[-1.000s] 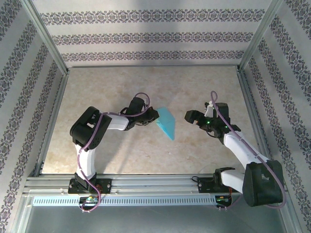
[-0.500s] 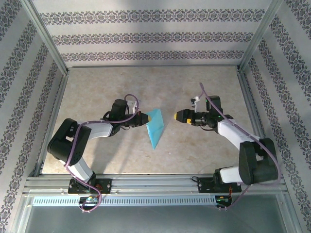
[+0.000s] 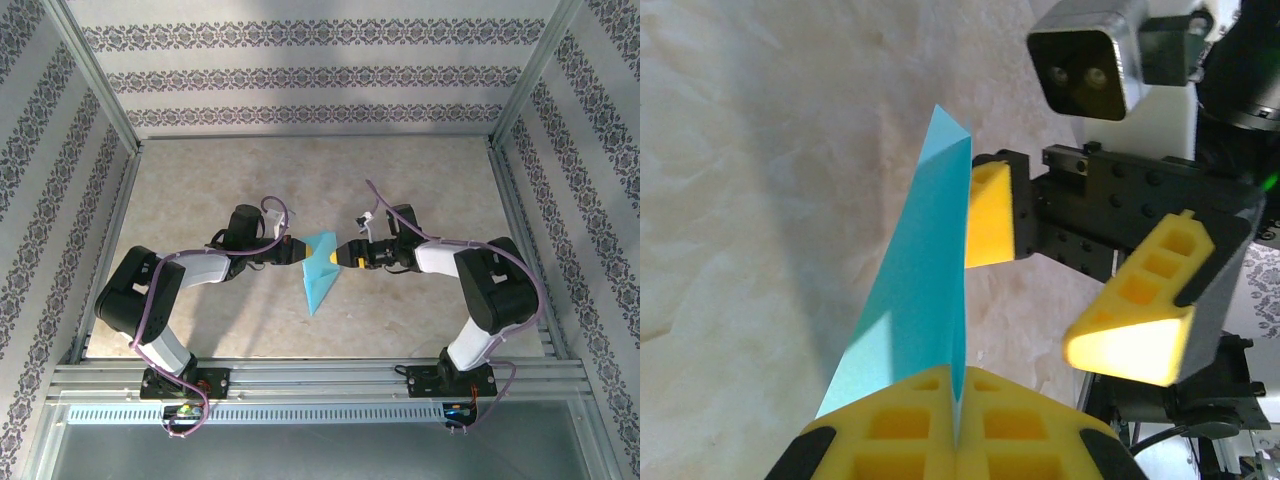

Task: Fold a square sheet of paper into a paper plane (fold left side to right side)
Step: Fold the wing for the fifth time at the center of the table.

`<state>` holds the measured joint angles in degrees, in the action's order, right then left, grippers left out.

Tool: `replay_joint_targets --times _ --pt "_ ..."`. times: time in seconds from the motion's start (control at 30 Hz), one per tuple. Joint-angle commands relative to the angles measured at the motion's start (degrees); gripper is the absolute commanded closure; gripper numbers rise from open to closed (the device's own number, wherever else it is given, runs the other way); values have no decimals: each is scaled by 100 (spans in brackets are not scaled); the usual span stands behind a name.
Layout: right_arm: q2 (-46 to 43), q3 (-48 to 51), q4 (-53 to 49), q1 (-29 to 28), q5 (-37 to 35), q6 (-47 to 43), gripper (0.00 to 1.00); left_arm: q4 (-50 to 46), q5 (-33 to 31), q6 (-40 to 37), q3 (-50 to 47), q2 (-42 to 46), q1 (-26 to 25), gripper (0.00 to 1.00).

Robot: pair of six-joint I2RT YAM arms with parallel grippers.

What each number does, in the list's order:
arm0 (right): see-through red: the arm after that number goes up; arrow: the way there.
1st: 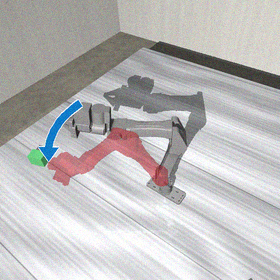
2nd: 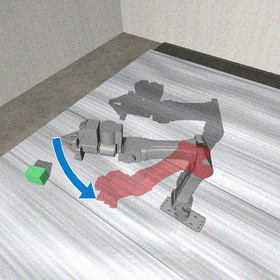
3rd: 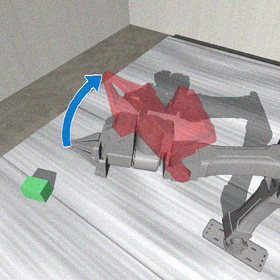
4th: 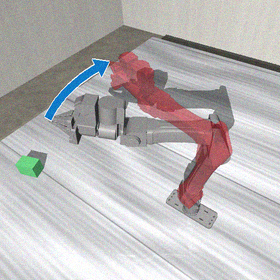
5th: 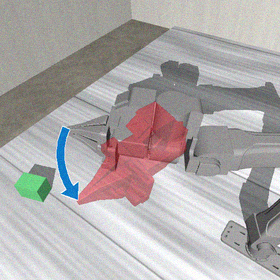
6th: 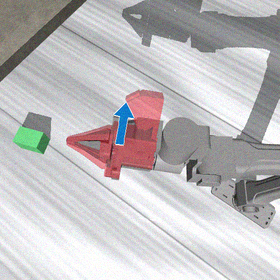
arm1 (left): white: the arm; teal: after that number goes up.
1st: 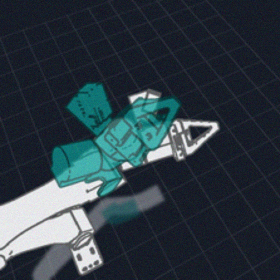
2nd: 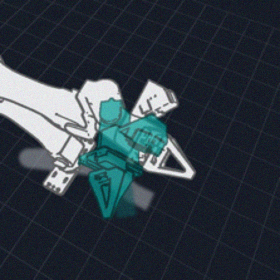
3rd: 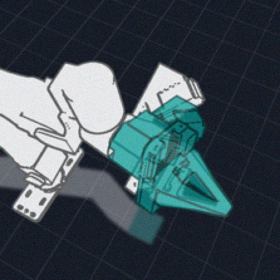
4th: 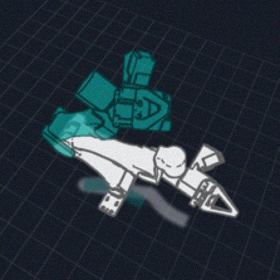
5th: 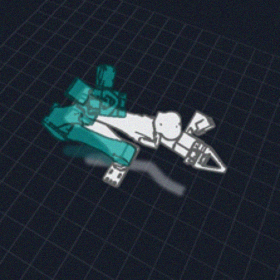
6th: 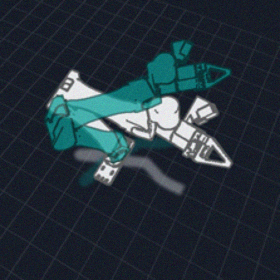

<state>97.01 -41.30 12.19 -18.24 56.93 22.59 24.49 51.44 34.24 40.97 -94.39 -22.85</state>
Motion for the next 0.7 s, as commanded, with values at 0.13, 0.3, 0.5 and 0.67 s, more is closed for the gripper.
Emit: replay_joint_targets --times 0.13,0.3,0.5,0.67 --pt "446 -361 618 -170 386 27 20 238 191 -160 -55 -123 51 100" --pt "421 -353 718 -180 512 125 29 171 31 -197 -68 -158 52 100" --pt "284 -326 544 -119 555 100 41 55 -168 -242 -68 -241 52 100" --pt "248 -385 386 -86 487 55 49 170 -132 -198 -89 -341 51 100"
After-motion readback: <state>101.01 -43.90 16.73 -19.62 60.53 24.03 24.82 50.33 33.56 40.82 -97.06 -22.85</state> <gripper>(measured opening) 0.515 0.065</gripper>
